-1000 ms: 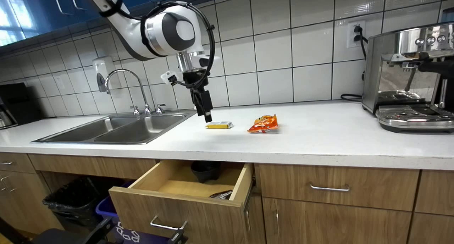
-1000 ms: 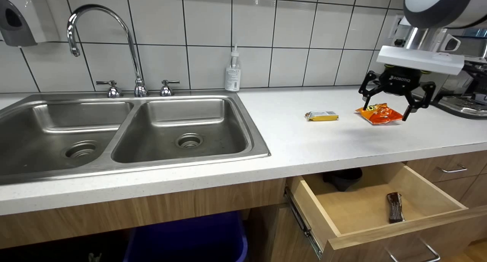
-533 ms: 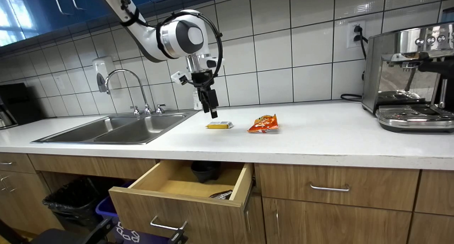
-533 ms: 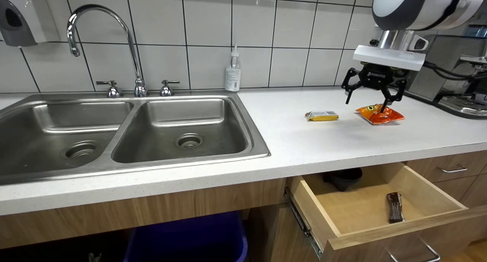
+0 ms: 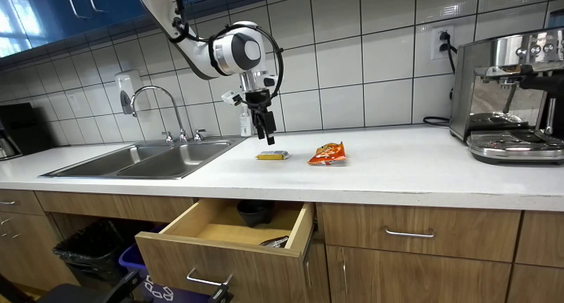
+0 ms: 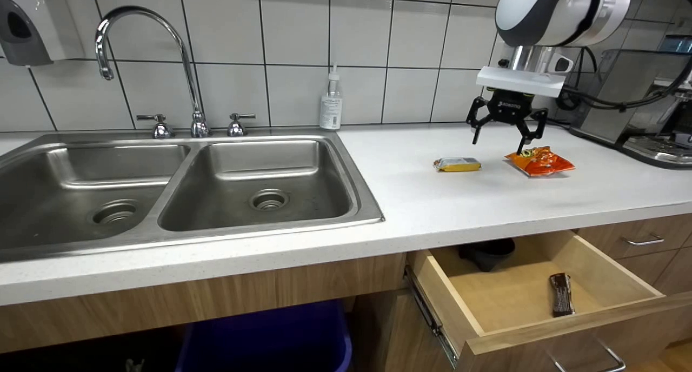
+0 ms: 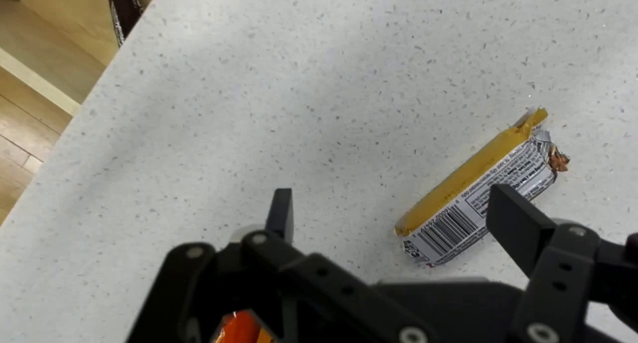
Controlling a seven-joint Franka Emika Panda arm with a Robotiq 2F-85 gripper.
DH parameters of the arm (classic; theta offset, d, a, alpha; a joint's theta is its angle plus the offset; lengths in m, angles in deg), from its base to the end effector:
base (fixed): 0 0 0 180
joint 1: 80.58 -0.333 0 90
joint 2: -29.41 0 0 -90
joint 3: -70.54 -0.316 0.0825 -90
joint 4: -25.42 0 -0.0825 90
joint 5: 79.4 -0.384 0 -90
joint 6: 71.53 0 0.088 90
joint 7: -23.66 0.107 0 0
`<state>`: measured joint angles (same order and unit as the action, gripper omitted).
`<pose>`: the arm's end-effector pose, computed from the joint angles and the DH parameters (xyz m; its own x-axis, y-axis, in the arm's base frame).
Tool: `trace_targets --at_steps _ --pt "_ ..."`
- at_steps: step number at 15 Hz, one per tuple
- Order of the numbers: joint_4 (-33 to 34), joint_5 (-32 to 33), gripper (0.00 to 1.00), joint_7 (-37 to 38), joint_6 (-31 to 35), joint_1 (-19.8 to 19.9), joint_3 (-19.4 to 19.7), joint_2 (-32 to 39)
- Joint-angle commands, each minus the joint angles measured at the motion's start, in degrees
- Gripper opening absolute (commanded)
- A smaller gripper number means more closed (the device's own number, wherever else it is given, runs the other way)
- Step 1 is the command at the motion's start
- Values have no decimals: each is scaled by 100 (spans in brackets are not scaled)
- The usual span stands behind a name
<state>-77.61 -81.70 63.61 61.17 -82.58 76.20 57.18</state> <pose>0.6554 -0.0360 0.2830 0.7133 -0.6999 0.0375 -0.7000 -0.7140 -0.0112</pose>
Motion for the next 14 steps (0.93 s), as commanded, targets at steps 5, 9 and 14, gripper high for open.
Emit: trace_targets --at_steps 5,9,14 --pt "1630 -80 100 161 -817 -53 47 1072" --pt "2326 -102 100 221 -1028 -72 40 1579" --pt "3050 -135 100 365 -1256 -106 47 2133"
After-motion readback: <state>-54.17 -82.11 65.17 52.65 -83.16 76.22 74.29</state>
